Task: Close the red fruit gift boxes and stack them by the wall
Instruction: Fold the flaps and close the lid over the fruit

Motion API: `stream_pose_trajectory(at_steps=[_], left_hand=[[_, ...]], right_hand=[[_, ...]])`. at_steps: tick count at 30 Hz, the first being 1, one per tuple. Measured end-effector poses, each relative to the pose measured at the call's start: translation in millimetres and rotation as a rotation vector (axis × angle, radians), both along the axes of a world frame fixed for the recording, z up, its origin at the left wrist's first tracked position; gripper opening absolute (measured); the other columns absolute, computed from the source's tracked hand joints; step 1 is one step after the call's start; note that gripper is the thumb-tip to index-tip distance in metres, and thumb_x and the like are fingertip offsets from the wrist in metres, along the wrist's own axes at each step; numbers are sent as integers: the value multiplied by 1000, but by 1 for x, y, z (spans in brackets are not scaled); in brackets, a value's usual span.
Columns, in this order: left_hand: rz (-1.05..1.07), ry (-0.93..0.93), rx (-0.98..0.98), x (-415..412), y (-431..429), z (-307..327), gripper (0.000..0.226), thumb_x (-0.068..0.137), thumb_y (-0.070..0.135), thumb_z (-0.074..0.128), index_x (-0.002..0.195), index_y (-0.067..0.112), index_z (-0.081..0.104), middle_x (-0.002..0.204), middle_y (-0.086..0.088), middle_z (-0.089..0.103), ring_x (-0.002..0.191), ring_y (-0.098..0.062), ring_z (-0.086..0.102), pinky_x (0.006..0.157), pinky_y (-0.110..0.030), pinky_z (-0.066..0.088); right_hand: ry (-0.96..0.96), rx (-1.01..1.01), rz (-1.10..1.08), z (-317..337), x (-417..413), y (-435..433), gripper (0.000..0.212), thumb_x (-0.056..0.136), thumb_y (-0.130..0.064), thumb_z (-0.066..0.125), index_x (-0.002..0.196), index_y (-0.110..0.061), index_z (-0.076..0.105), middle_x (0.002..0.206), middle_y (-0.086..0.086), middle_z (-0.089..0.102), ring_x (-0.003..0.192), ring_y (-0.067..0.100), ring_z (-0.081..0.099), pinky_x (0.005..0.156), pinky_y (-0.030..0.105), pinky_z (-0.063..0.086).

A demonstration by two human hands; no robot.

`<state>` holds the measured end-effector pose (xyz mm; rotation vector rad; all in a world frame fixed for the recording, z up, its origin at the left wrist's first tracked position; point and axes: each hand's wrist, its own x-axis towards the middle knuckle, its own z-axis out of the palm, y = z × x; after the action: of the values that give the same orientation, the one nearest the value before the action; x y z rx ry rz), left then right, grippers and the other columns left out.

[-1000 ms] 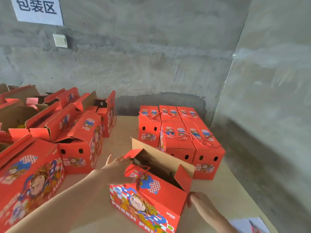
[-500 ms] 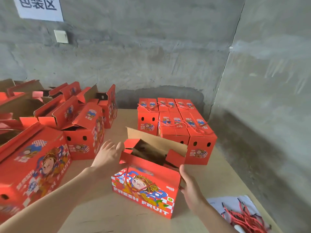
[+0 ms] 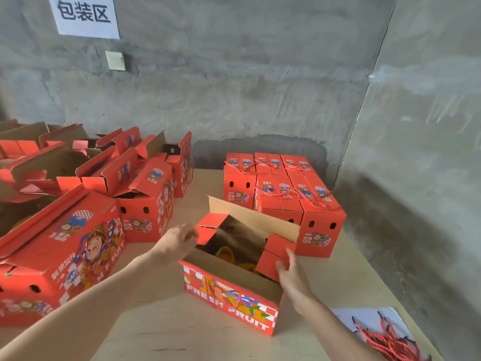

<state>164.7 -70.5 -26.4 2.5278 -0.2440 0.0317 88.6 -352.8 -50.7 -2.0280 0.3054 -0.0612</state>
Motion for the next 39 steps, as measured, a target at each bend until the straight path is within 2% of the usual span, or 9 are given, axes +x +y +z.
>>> stream_pose_trajectory(at_steps=[3, 5, 9, 16, 26, 30, 32, 35, 39], left_hand=[[112, 35, 88, 19, 1, -4, 39, 98, 15, 39, 135, 2, 43, 140, -14, 40, 129, -28, 37, 103, -31, 32], [82, 135, 102, 27, 0, -15, 45, 100, 15, 36, 143, 2, 33, 150, -16, 32, 137, -29, 29, 109, -33, 26], [133, 198, -11, 26, 2, -31, 48, 100, 22, 41, 147, 24, 30, 144, -10, 45, 129, -28, 44, 100, -27, 34], [233, -1, -142, -26, 7, -37, 20, 95, 22, 53, 111, 17, 65, 104, -7, 69, 92, -25, 60, 67, -25, 36], [438, -114, -176, -63, 17, -43, 33, 94, 29, 57, 69, 7, 55, 63, -1, 58, 60, -21, 53, 50, -25, 36], [417, 47, -165, -46, 17, -38, 30, 92, 39, 57, 106, 12, 57, 96, -7, 64, 86, -24, 59, 67, -31, 44], [346, 61, -239, -38, 15, -37, 49, 93, 25, 58, 136, 11, 41, 122, -12, 59, 110, -28, 56, 86, -35, 46], [177, 33, -279, -30, 16, -32, 80, 89, -2, 56, 152, 11, 8, 150, -12, 35, 135, -27, 38, 105, -33, 34], [111, 32, -389, -20, 12, -16, 103, 79, -20, 52, 151, 22, -8, 154, -4, 22, 138, -25, 34, 92, -34, 45]], right_hand=[[-62, -96, 43, -11, -3, 0, 53, 102, -18, 39, 150, -10, 20, 158, 5, 19, 145, 18, 19, 115, 28, 19], [-86, -117, 58, -17, -4, -2, 52, 102, -19, 39, 150, -11, 20, 158, 3, 18, 145, 16, 17, 114, 25, 17], [-51, -103, 63, -19, 1, -10, 50, 102, -23, 40, 149, -18, 26, 156, -2, 24, 143, 13, 24, 105, 17, 22], [4, -28, 158, -10, 18, -35, 44, 103, -18, 40, 146, -19, 34, 155, -4, 27, 142, 10, 23, 111, 21, 18], [-12, 48, 253, -13, 12, -34, 40, 100, -10, 43, 140, -19, 45, 146, -6, 42, 127, 0, 34, 102, 15, 24], [-49, -26, 244, -15, 0, -30, 39, 100, -11, 44, 139, -17, 46, 143, -4, 44, 126, 2, 36, 103, 15, 26], [-59, -63, 236, -14, -4, -29, 39, 100, -13, 46, 138, -18, 47, 142, -5, 45, 128, 5, 38, 105, 18, 28], [-56, -117, 216, -17, -10, -27, 39, 97, -16, 51, 136, -21, 48, 139, -7, 49, 132, 11, 41, 104, 21, 31], [-93, -122, 138, -11, -3, -25, 56, 86, -10, 66, 133, -20, 37, 129, -8, 43, 131, 15, 41, 94, 21, 34]])
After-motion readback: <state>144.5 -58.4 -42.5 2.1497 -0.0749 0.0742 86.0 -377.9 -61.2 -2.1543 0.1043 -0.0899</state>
